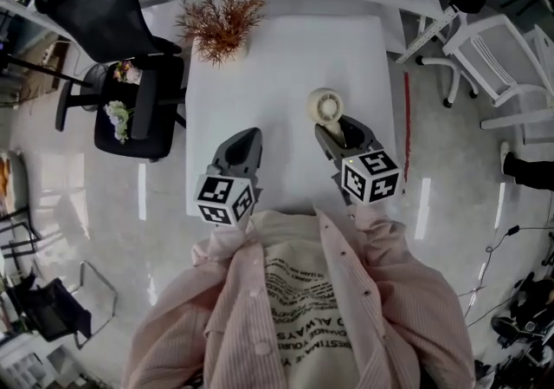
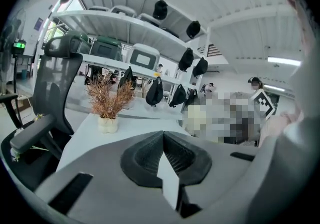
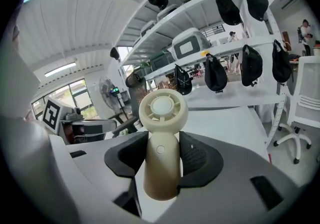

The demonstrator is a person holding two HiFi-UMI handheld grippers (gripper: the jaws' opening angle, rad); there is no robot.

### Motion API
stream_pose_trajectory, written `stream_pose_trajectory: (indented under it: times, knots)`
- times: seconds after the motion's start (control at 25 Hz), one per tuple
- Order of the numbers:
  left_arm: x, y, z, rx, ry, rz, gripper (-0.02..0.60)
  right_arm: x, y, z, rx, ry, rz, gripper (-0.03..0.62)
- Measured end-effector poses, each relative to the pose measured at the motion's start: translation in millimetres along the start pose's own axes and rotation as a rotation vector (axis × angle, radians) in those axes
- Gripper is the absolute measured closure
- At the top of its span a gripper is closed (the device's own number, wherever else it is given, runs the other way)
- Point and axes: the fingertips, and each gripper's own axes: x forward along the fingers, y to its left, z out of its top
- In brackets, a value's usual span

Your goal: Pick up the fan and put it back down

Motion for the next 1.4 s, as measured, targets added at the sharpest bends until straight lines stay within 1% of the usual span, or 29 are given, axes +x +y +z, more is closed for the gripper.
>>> stream_pose_trajectory:
  times: [0.2,0.36,0.44,0.64,0.8,1.08,1.4]
  knots:
    - [-11,2,23,0.017,-0.064,0.019,0.580,-18,10,26,-0.007,-0.108,0.021,0.408]
    - [-17,3,39,0.087,-0.095,0.034,0.580,-31,17,44,-0.025,-0.181,0.028,0.410]
    - [-21,3,47,0.106,-0.116,0.040,0.580,-37,19,55,-0.031,-0.218,0.029,0.408]
    - [-30,6,67,0.137,-0.172,0.071,0.580,-49,21,78,-0.027,-0.311,0.023,0.408]
    - [-39,7,85,0.138,-0.223,0.082,0.580,-57,27,97,-0.036,-0.380,0.017,0.408]
    - [-56,7,103,0.161,-0.280,0.101,0.580,-74,31,116,-0.048,-0.454,0.005,0.408]
    - [-65,11,111,0.170,-0.309,0.118,0.580,-83,32,123,-0.043,-0.480,-0.007,0.410]
